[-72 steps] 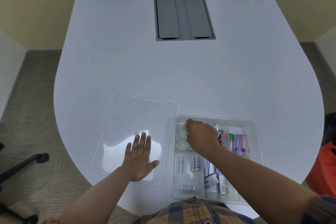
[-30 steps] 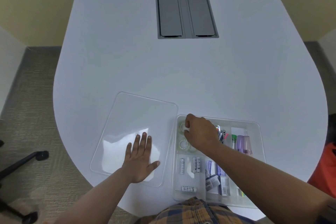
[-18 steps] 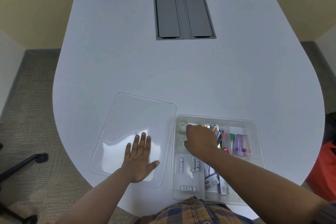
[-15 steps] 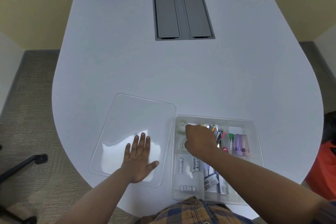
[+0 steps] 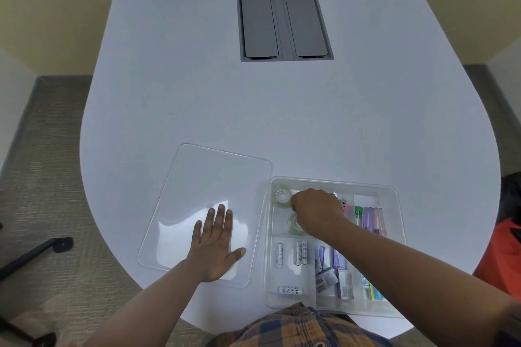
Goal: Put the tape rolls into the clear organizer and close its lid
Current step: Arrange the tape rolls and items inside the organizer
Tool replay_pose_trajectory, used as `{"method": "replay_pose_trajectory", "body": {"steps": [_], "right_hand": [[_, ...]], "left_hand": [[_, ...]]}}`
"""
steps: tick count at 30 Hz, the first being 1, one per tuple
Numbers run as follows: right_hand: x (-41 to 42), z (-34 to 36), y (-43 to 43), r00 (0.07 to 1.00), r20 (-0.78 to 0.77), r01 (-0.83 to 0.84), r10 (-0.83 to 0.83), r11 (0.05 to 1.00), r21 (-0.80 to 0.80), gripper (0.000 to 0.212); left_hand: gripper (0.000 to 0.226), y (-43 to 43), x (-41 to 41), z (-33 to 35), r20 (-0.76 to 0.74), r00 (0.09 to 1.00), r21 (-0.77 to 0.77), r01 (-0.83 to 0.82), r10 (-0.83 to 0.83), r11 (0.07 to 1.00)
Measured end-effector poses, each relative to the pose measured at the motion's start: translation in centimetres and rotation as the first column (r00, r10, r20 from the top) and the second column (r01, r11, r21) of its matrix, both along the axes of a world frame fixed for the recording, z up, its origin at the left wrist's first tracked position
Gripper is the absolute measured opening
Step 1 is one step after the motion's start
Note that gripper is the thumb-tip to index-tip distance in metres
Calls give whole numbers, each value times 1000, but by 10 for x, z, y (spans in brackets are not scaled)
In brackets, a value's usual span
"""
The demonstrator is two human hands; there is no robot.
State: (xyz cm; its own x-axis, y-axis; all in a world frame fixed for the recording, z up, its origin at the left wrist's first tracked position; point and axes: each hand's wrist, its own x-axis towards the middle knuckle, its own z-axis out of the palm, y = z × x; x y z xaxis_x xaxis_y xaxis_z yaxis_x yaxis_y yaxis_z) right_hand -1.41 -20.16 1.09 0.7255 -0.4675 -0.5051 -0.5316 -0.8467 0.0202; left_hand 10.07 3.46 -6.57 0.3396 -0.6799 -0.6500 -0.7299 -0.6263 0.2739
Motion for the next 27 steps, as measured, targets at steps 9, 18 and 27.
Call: {"method": "replay_pose_trajectory", "body": {"steps": [9,18,27], "right_hand": [[-8,-3,3,1000,9,9,-10,999,38,27],[-5,-1,17,997,-66,-48,43,996,-78,22],[-7,-7,17,998,-28,-64,62,993,-98,8]], "left_hand": [[90,1,1,-2,-7,1000,-11,-1,1,1000],[91,1,0,-1,-5,1000,-6,-4,4,1000],[91,0,0,0,-6,1000,-11,-6,6,1000]]}}
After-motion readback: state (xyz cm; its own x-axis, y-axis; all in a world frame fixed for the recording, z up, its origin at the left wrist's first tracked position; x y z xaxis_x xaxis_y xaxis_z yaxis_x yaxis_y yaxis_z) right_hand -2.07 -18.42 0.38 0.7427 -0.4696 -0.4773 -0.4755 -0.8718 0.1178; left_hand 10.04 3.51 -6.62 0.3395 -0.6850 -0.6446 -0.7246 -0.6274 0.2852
